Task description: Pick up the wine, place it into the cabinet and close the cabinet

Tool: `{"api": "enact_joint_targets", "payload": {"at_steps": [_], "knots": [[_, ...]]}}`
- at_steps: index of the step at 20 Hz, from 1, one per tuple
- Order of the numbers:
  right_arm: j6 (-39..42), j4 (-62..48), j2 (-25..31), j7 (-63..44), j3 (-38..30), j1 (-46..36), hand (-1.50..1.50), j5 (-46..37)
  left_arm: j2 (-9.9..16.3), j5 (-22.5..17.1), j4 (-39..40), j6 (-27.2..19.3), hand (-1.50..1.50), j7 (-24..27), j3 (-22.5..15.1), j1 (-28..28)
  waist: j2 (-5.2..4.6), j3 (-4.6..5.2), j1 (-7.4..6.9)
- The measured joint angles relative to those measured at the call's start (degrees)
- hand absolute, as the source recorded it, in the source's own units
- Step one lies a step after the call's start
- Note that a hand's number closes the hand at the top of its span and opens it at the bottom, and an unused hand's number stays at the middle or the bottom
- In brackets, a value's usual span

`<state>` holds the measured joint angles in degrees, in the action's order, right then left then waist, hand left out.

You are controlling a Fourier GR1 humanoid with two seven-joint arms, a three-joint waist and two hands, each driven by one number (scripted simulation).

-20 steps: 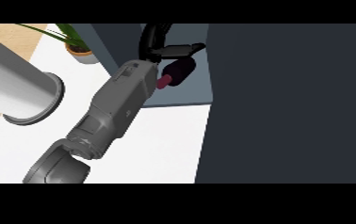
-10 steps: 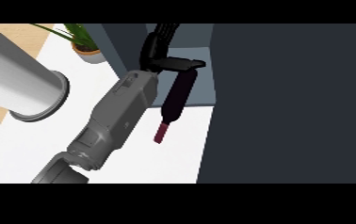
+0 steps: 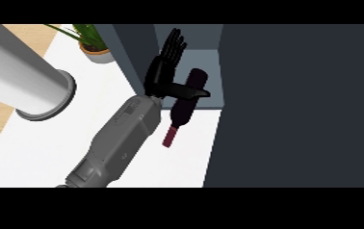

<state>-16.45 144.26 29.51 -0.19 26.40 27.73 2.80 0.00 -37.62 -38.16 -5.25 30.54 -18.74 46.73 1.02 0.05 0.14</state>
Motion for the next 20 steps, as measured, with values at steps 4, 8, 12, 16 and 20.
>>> {"api": "enact_joint_targets", "payload": {"at_steps": [4,8,12,16,20], "knots": [[-0.43,-0.14,-0.52,0.23,-0.3,0.48,-1.5,-0.01,0.19,0.26,-8.91,-1.76,-1.5,-1.92,-2.95,-7.44,0.07,-0.03,-0.81],[-0.64,0.01,-0.35,0.14,-0.03,0.43,-1.5,-0.11,1.2,1.34,-17.79,-3.84,-1.5,-3.76,-5.75,-14.58,-0.02,-0.02,-0.95],[-0.46,0.06,0.14,-0.13,-0.63,0.27,-1.5,-0.18,3.39,1.86,-26.59,-4.27,-1.5,-4.6,-7.66,-22.35,-0.23,-0.02,-0.73],[0.25,0.1,1.21,-0.19,-2.54,0.35,-1.5,-0.15,5.52,1.93,-36.29,-5.45,-1.5,-6.67,-9.63,-29.85,-0.35,-0.03,-0.57],[1.97,0.05,2.27,0.3,-1.73,0.67,-1.5,-0.21,8.77,0.72,-43.21,-3.74,-1.5,-7.1,-9.43,-36.42,-0.47,-0.02,-0.36]]}}
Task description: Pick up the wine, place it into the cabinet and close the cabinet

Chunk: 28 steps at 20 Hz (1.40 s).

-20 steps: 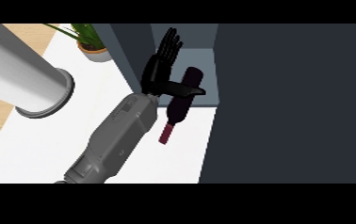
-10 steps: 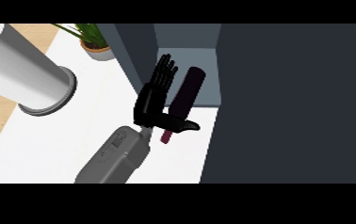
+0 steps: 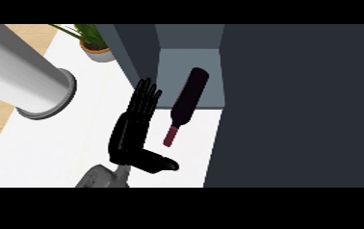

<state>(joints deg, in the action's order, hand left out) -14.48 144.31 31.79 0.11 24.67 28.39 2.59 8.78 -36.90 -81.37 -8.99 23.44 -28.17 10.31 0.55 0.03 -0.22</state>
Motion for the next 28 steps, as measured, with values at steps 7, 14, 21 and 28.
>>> {"api": "enact_joint_targets", "payload": {"at_steps": [7,14,21,28], "knots": [[4.73,-0.11,2.2,-0.14,2.42,-0.96,-1.5,0.17,4.7,-0.79,-4.46,4.23,-1.5,2.78,2.8,-6.85,-0.21,0.02,0.28],[13.07,-0.23,6.76,1.29,7.08,-1.49,1.5,0.54,10.26,-1.86,-7.73,7.93,-1.5,4.44,7.07,-11.42,-0.23,0.03,0.09],[14.68,-0.16,7.22,-0.35,9.96,-2.76,1.5,0.56,16.03,-5.36,-9.66,11.75,-1.5,3.24,13.85,-13.88,-0.34,0.06,0.22],[14.3,-0.26,5.27,-5.52,12.3,-7.57,1.5,0.25,20.28,-8.14,-9.9,16.93,-1.5,2.82,18.83,-16.62,-0.38,0.14,-0.19]]}}
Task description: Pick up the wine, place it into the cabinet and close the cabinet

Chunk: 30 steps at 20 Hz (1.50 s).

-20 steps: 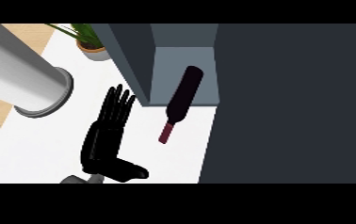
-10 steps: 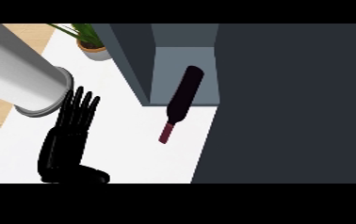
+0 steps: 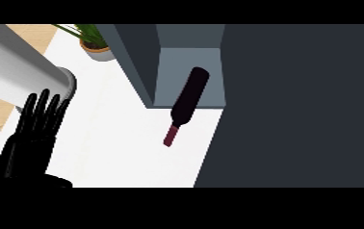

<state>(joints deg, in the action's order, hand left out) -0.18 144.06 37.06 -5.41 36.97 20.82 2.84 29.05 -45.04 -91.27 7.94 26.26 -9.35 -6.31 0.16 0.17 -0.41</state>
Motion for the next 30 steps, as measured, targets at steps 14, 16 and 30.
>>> {"api": "enact_joint_targets", "payload": {"at_steps": [14,16,30], "knots": [[-0.17,-1.16,-6.62,-9.2,-2.39,-12.67,1.5,-0.15,4.13,-3.76,2.81,6.36,-1.5,-2.49,5.16,1.33,-0.3,0.19,-1.51],[-0.48,-1.67,-8.39,-11.48,-2.56,-15.54,1.5,-0.23,4.39,-3.87,3.48,6.76,-1.5,-2.67,5.57,1.83,-0.32,0.23,-1.67],[-12.06,-21.28,-33.14,-30.03,3.56,-51.81,1.5,1.03,5.6,-4.9,6.29,10.58,-1.5,-3.34,8.34,1.69,-0.22,0.05,-1.93]]}}
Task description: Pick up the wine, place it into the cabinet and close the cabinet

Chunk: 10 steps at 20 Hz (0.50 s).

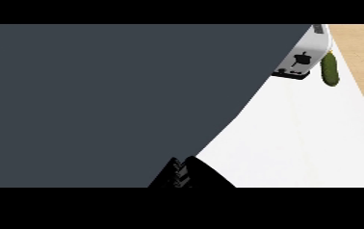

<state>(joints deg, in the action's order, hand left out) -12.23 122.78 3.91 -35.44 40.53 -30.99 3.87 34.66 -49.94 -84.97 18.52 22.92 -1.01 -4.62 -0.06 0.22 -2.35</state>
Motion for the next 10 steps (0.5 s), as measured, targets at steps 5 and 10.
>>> {"api": "enact_joint_targets", "payload": {"at_steps": [5,10], "knots": [[-6.78,-11.38,-2.46,-1.59,-3.15,-14.99,1.5,4.55,0.02,-0.02,0.84,1.44,-1.5,-0.14,1.56,-0.57,0.0,-0.17,0.43],[-8.01,-23.6,-3.39,3.52,-7.19,-23.42,1.5,10.97,-0.41,0.06,1.78,2.33,-1.5,-0.83,3.1,-0.11,-0.04,-0.22,0.71]]}}
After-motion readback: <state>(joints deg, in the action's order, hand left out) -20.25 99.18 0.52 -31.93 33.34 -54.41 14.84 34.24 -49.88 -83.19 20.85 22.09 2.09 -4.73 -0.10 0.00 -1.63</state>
